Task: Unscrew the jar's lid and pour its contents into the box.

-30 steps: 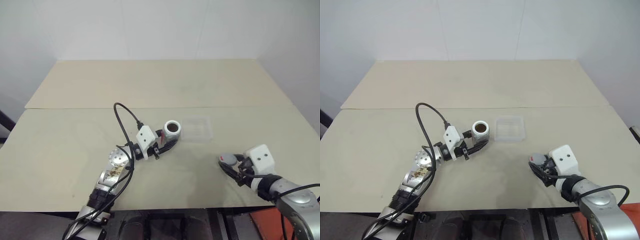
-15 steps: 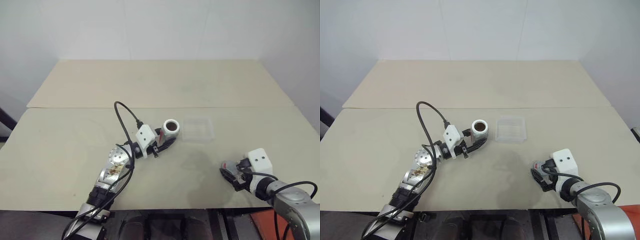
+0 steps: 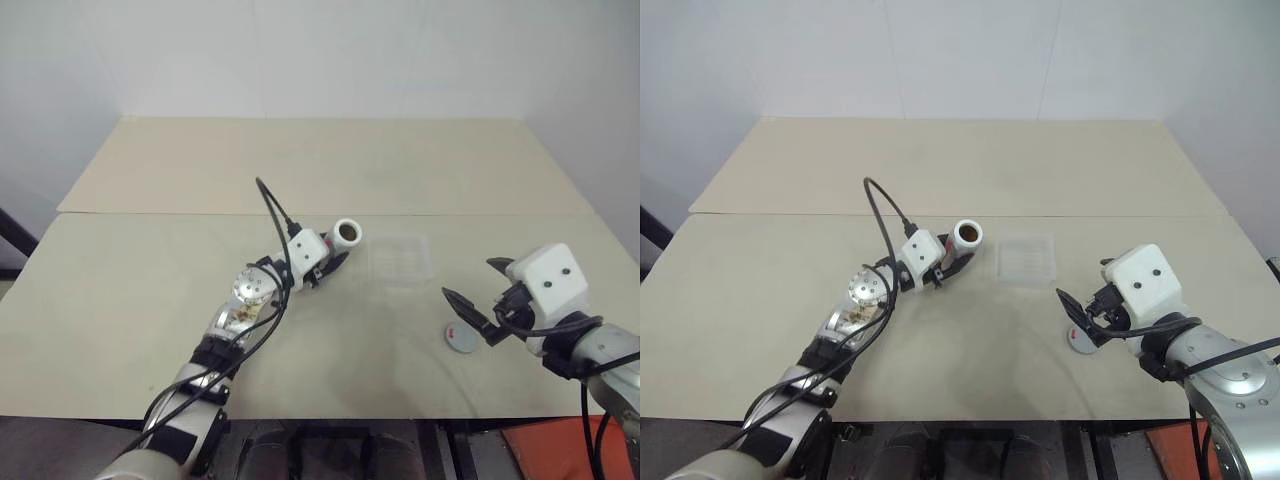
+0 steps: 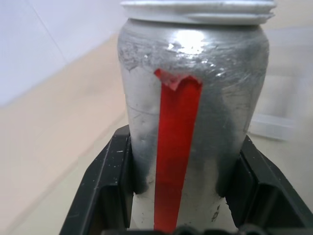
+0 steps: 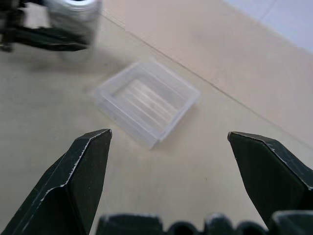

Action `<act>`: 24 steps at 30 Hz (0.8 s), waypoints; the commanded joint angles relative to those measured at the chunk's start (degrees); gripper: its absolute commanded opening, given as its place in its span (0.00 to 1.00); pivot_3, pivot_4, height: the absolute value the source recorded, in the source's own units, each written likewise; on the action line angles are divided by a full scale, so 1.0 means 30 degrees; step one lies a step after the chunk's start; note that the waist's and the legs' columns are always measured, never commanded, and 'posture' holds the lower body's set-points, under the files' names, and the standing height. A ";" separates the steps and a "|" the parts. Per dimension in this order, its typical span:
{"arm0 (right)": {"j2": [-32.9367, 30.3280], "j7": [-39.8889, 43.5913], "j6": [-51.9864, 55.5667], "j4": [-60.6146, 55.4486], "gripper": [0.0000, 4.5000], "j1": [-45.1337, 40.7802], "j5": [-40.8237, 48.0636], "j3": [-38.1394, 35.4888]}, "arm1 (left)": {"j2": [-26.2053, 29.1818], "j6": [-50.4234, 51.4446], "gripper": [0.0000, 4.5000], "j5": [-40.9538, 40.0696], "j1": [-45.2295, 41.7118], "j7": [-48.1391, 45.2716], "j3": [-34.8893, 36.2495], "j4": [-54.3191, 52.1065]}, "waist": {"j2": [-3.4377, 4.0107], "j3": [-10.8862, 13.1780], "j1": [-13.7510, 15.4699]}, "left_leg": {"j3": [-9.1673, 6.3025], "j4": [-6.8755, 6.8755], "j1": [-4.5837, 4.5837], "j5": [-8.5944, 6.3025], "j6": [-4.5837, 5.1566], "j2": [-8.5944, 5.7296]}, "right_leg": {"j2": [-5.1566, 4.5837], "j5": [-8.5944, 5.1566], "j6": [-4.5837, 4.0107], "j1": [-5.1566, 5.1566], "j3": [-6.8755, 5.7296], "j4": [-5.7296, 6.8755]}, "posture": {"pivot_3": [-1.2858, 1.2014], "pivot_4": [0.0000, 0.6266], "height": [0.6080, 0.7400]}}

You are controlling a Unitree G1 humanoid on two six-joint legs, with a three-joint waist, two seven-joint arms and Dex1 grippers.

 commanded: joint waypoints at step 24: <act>0.0691 -0.5087 -0.1335 -0.1689 1.00 0.1484 0.1101 0.0448 | -0.2663 -0.0868 0.47 2.3234 -1.3628 2.6115 -1.7724 1.4837 | -0.0056 0.0034 0.0282 | -0.0005 0.0015 -0.0168 -0.0027 0.0053 -0.0081 | -0.0031 0.0050 0.0151 -0.0071 -0.0023 -0.0055 | 0.52 0.24 1.00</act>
